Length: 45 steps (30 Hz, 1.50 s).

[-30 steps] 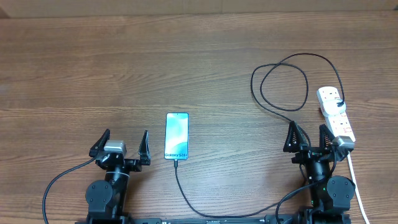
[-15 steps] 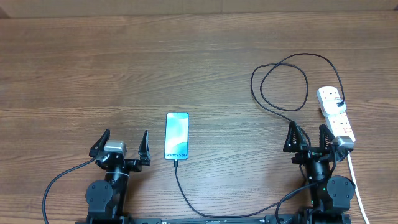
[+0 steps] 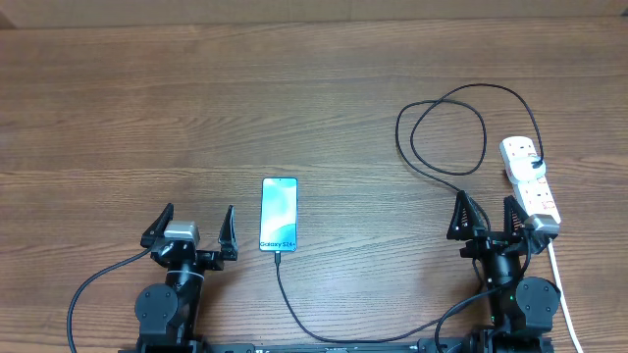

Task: Plug charger to phone and switch on socket

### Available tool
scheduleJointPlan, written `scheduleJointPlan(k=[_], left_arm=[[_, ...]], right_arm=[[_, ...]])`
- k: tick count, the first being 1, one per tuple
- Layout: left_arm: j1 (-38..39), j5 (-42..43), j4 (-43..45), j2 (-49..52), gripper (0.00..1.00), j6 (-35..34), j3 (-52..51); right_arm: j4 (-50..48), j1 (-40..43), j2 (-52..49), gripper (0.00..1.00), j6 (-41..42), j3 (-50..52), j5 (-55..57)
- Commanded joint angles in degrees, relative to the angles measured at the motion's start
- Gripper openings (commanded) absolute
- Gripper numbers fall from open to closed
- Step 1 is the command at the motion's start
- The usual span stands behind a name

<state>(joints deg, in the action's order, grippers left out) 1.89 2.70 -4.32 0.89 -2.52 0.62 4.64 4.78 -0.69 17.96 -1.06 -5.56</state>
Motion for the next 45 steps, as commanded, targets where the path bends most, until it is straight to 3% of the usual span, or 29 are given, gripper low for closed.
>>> scheduleJointPlan(k=[1, 9, 12, 45], left_arm=[[0.33, -0.35, 0.0, -0.68, 0.99, 1.25, -0.35], [0.33, -0.33, 0.0, -0.68, 0.99, 1.25, -0.35], [0.33, -0.35, 0.0, -0.68, 1.0, 1.25, -0.35], [0.33, -0.35, 0.0, -0.68, 0.99, 1.25, -0.35]], right_arm=[[-0.24, -0.33, 0.52, 1.0, -0.42, 0.61, 0.37], [-0.24, -0.33, 0.52, 1.0, -0.72, 0.61, 0.83], [0.17, -0.44, 0.52, 1.0, -1.95, 0.59, 5.9], [0.17, -3.82, 0.52, 1.0, -7.98, 0.61, 4.87]])
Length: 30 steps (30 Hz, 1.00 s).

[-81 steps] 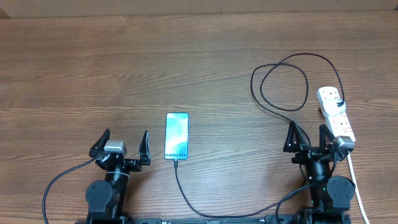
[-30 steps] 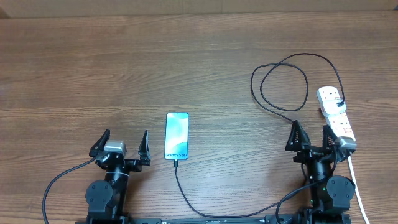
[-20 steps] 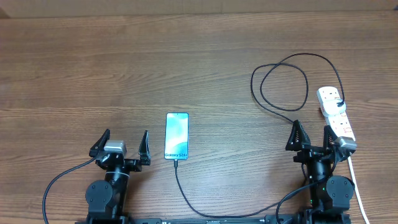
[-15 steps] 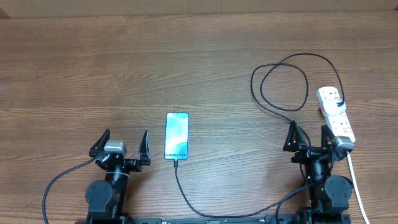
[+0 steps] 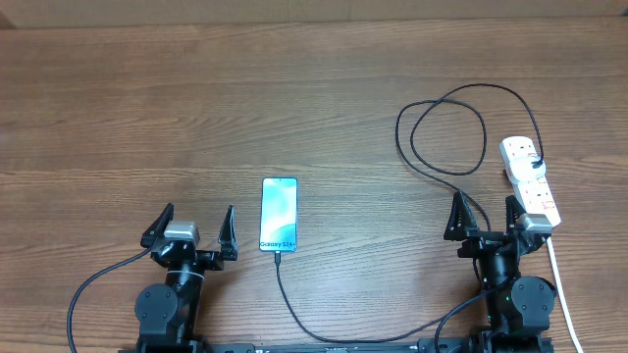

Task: Plug charger to phone and switch on socket

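The phone [image 5: 279, 215] lies face up in the overhead view, screen lit, a little left of centre. A black charger cable [image 5: 294, 309] is plugged into its near end, runs off the table's front edge, and loops [image 5: 446, 127] at the right up to the white socket strip [image 5: 530, 182]. My left gripper [image 5: 193, 226] stands open left of the phone with nothing between its fingers. My right gripper [image 5: 484, 215] is open just left of the strip's near end, empty too. Whether the socket's switch is on cannot be told.
The wooden table [image 5: 196, 98] carries only the phone, the cable and the strip. A white lead [image 5: 561, 284] runs from the strip towards the front right edge, beside my right arm's base.
My right gripper has shifted slightly left and away from the strip's near end. Phone, cable, strip and left gripper are where they were.
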### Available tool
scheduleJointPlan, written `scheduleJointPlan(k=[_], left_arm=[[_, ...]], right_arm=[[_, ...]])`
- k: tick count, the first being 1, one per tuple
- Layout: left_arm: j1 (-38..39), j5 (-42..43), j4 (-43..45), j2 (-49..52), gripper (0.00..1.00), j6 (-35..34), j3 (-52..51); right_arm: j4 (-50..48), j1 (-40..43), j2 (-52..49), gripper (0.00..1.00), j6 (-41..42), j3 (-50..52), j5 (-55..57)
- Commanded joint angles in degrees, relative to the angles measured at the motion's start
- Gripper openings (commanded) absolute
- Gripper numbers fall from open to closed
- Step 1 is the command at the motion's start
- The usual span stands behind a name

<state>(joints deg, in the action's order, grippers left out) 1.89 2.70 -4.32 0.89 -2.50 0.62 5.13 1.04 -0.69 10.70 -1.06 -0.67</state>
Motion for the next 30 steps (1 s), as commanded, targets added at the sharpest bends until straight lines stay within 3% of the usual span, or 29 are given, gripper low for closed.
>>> scheduleJointPlan(k=[1, 30], left_arm=[[0.33, -0.35, 0.0, -0.68, 1.0, 1.22, -0.35], [0.33, -0.33, 0.0, -0.68, 1.0, 1.22, -0.35]], right_arm=[[-0.31, 0.13, 0.52, 1.0, -0.74, 0.61, 0.0], [-0.31, 0.74, 0.52, 1.0, -0.72, 0.61, -0.02]])
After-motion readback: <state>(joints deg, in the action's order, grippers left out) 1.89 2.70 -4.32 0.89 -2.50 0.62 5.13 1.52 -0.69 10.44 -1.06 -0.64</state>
